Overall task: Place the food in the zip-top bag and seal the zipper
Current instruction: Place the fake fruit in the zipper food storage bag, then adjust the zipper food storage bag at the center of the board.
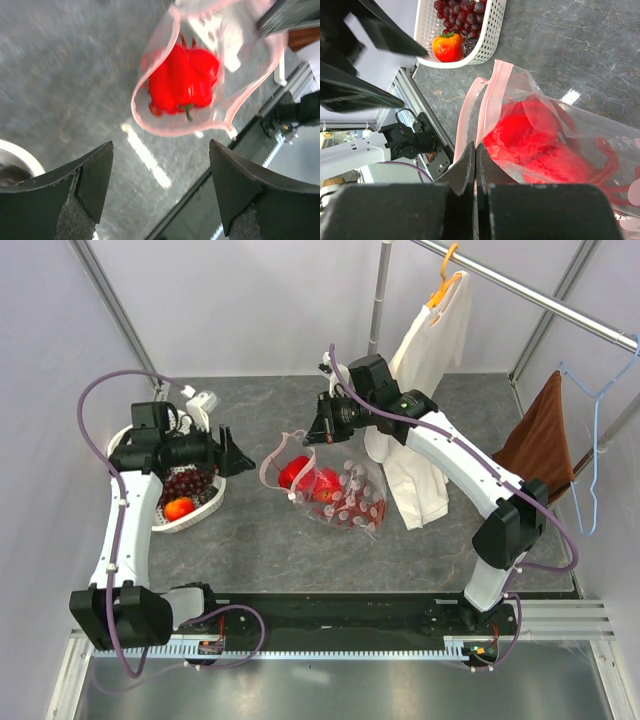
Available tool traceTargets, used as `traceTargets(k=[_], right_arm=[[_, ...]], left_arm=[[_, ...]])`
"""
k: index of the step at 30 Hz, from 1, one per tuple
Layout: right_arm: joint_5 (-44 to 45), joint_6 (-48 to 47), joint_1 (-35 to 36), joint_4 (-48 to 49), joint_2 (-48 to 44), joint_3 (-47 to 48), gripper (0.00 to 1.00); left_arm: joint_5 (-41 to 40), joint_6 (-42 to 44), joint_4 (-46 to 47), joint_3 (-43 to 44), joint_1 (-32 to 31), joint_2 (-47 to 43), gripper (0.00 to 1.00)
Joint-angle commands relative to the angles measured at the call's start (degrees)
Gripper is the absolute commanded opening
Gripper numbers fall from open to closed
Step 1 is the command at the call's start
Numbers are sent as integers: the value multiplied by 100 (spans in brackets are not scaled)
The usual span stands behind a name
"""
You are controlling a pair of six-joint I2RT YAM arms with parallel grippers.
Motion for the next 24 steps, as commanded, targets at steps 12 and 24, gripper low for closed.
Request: traceTargets(k=[12, 24], right_arm=[[-222, 14, -28, 281, -378, 40, 0], [-90, -450, -63, -113, -729, -188, 0]], left_arm=[[-53, -781, 740, -776, -688, 628, 75], [975, -860, -148, 504, -1531, 594, 2]])
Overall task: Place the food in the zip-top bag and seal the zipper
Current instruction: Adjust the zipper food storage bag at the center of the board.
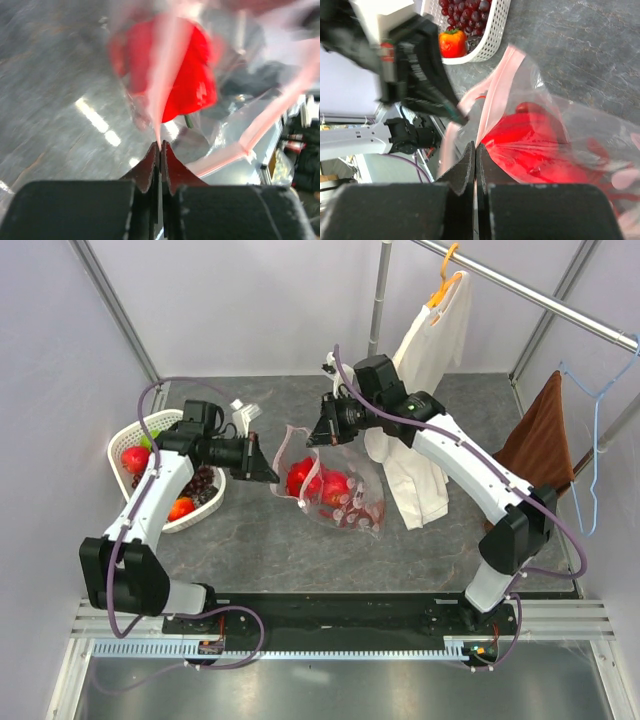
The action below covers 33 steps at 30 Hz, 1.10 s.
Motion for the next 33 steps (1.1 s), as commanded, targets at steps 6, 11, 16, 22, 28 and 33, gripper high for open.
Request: traceTargets(k=[6, 11, 16, 22, 28, 33], right_arm=[[43, -463, -65, -388, -857, 98, 0], [123, -621, -65, -635, -1121, 389, 0], [351, -700, -65, -635, -1254, 55, 0], [404, -595, -65, -591, -1017, -16, 0], [518, -560, -57, -512, -929, 63, 0], [588, -551, -65, -494, -929, 11, 0]], left_arm=[[1249, -550, -399, 1808, -746, -511, 2], [1627, -525, -399, 1976, -782, -660, 2], [265, 10, -907, 1994, -799, -390, 2], [117, -83, -795, 1792, -572, -414, 3], [-201, 503, -1276, 2152, 173, -370, 55], [91, 1739, -2401, 2784, 1326, -195, 92]])
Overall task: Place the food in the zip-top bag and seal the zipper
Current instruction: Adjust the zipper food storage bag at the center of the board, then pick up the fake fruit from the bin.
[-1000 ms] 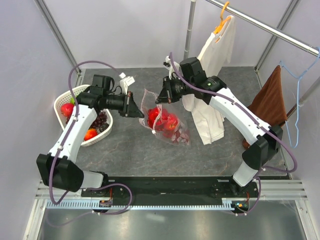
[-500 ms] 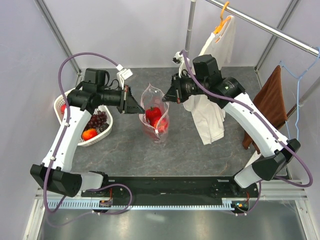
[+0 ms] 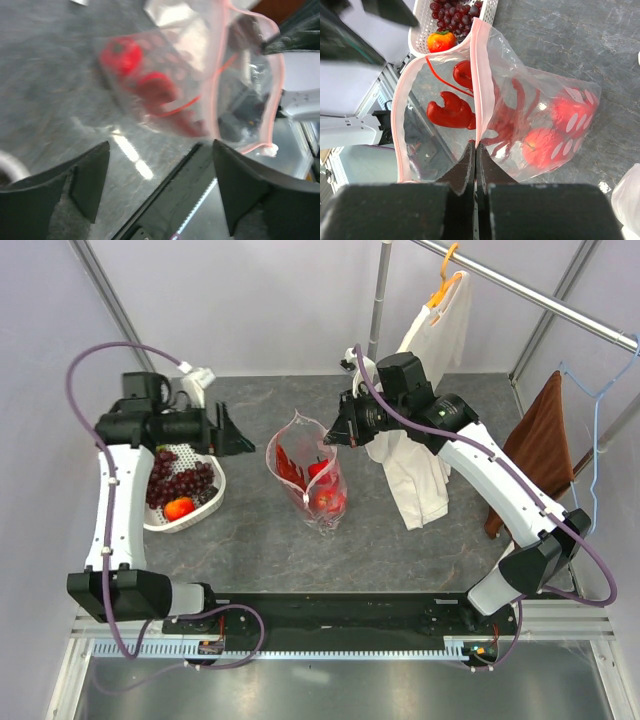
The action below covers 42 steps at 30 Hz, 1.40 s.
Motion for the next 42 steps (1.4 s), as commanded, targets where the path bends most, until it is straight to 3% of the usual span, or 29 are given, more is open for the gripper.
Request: traceTargets(k=[1, 6, 15, 17, 23, 28, 32, 42], right_arm=[[114, 0, -9, 203, -6, 100, 0], [254, -27, -26, 203, 3, 91, 0], [290, -18, -97, 194, 11, 118, 0], [308, -18, -97, 185, 11, 127, 0], [308, -18, -97, 203, 38, 92, 0], [316, 8, -105, 212, 38, 100, 0], [299, 9, -105, 212, 55, 135, 0], [378, 88, -97, 256, 64, 100, 0]], left_arm=[[-13, 1480, -1394, 776, 946, 142, 95], [-891, 3043, -2311, 979, 1632, 458, 100], [-3001, 3970, -1628, 75, 2266, 635, 98], [-3239, 3830, -1557, -259, 2293, 547, 95], [-3598, 3390, -714, -1059, 2293, 257, 97], [-4205, 2512, -203, -1376, 2328, 616, 94], [-4294, 1967, 33, -1525, 2372, 802, 92], [-4329, 1588, 667, -2185, 2381, 1162, 93]])
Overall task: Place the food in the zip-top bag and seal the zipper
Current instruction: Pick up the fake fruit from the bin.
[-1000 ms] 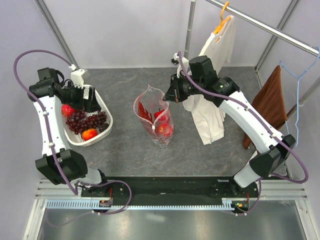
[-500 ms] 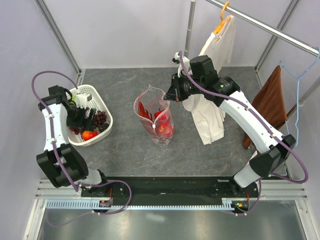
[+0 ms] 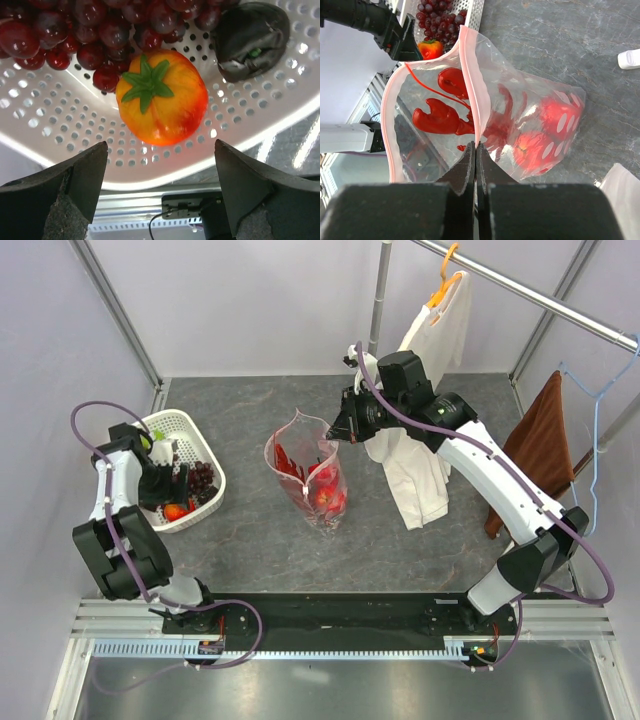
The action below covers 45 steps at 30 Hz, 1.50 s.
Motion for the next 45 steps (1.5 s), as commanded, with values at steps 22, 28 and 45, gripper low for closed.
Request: traceTargets(k=[22, 28, 45], right_arm=[[109, 28, -16, 192, -15, 4, 0], [91, 28, -16, 192, 12, 21, 0], [109, 11, -24, 201, -129, -110, 0]], left_arm=[[803, -489, -377, 998, 23, 500, 47], [1678, -358, -878, 2324, -345, -159, 42], [2466, -1895, 352, 3856, -5065, -372, 59]])
